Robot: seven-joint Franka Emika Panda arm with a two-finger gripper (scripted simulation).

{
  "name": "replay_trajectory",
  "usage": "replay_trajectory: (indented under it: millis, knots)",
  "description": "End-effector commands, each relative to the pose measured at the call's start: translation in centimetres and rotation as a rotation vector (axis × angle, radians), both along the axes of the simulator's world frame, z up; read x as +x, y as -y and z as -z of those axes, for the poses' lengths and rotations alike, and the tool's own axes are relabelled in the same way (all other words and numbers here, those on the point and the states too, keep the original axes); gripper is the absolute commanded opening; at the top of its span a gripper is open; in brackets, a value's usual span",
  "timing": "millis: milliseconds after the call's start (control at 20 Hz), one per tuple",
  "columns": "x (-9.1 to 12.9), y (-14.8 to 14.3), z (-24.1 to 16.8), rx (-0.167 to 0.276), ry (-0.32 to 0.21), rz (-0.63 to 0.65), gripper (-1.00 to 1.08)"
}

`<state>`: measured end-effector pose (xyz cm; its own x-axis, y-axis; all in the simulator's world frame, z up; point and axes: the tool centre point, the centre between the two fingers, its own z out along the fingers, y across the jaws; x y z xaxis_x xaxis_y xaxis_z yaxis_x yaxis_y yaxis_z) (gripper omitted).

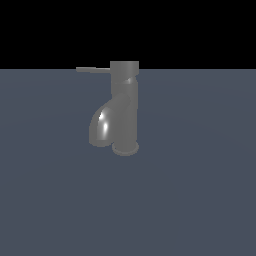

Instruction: Turn on the faucet by rotating a designated handle.

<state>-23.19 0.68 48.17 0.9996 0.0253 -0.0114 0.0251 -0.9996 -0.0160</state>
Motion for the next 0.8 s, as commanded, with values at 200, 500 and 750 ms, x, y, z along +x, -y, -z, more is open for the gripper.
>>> replay_trajectory:
  millis: [200, 500, 750]
  knots:
    - [1.7, -0.3, 0.2, 0.005, -0.002, 0.086, -1.0]
    - [4.0, -0.8, 0.5, 0.01, -0.005, 0.208, -1.0]
    - [6.2, -1.4, 1.0, 0.014, -0.008, 0.324, -1.0]
